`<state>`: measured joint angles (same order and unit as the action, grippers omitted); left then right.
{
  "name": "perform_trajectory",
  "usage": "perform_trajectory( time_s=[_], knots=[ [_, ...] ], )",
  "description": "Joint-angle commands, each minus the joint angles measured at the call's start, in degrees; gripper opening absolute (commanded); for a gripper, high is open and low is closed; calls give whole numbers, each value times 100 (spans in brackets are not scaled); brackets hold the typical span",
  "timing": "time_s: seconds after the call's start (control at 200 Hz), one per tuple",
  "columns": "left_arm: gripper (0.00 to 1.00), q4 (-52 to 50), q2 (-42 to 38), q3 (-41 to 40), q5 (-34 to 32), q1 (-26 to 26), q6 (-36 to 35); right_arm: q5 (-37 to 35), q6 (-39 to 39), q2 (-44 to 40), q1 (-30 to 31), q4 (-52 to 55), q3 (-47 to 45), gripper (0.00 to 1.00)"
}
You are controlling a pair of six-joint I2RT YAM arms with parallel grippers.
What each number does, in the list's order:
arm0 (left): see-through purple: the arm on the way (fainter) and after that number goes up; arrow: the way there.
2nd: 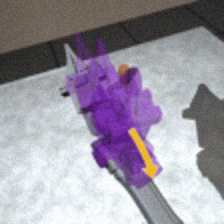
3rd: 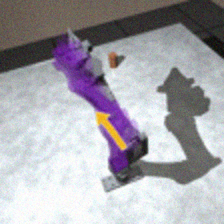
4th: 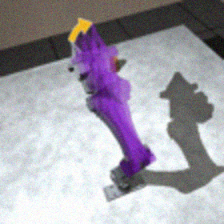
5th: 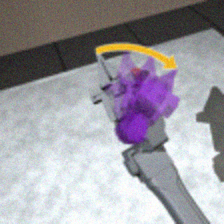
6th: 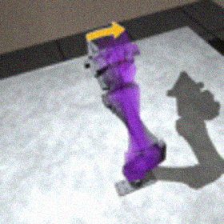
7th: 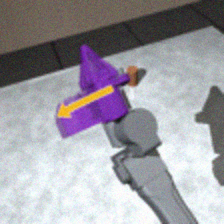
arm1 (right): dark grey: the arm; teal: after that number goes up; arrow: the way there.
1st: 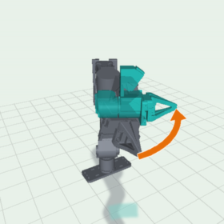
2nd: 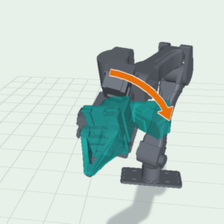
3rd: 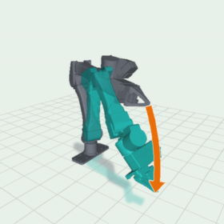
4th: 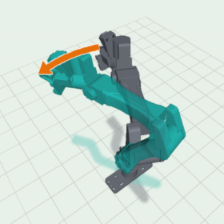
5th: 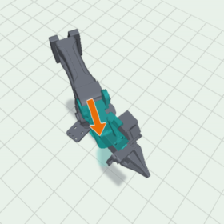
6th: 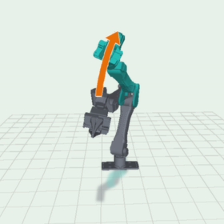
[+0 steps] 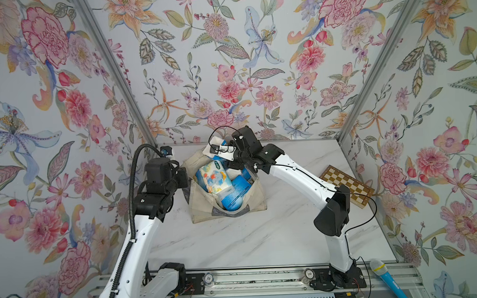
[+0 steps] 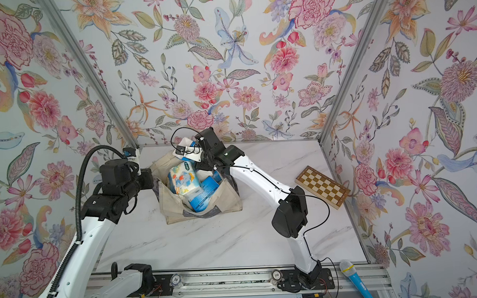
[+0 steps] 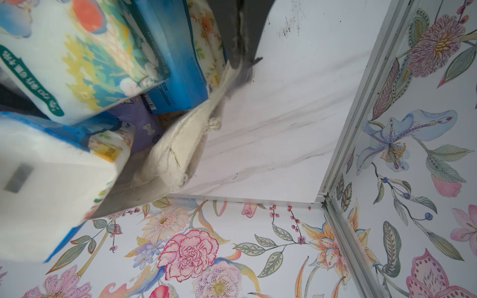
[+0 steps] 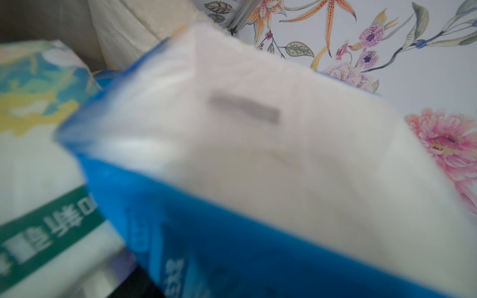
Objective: Put tissues into the canvas bag
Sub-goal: Place the pack of facial tissues in the canvas bag.
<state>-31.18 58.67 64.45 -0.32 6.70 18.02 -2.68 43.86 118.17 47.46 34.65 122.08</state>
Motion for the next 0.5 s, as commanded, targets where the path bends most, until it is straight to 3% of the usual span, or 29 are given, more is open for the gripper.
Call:
perform_trajectory(
  time_s=[0.0, 0.25, 0.495],
  knots=[
    [0, 471, -69, 11, -311, -143, 44, 176, 50, -31, -86, 841, -255, 79],
    [0, 499, -178, -132, -249, -141, 72, 993, -413, -222, -304, 832, -146, 83],
    [0, 491, -278, -213, -234, -143, 55, 2887, -1291, -707, -814, 589, -140, 90]
  ],
)
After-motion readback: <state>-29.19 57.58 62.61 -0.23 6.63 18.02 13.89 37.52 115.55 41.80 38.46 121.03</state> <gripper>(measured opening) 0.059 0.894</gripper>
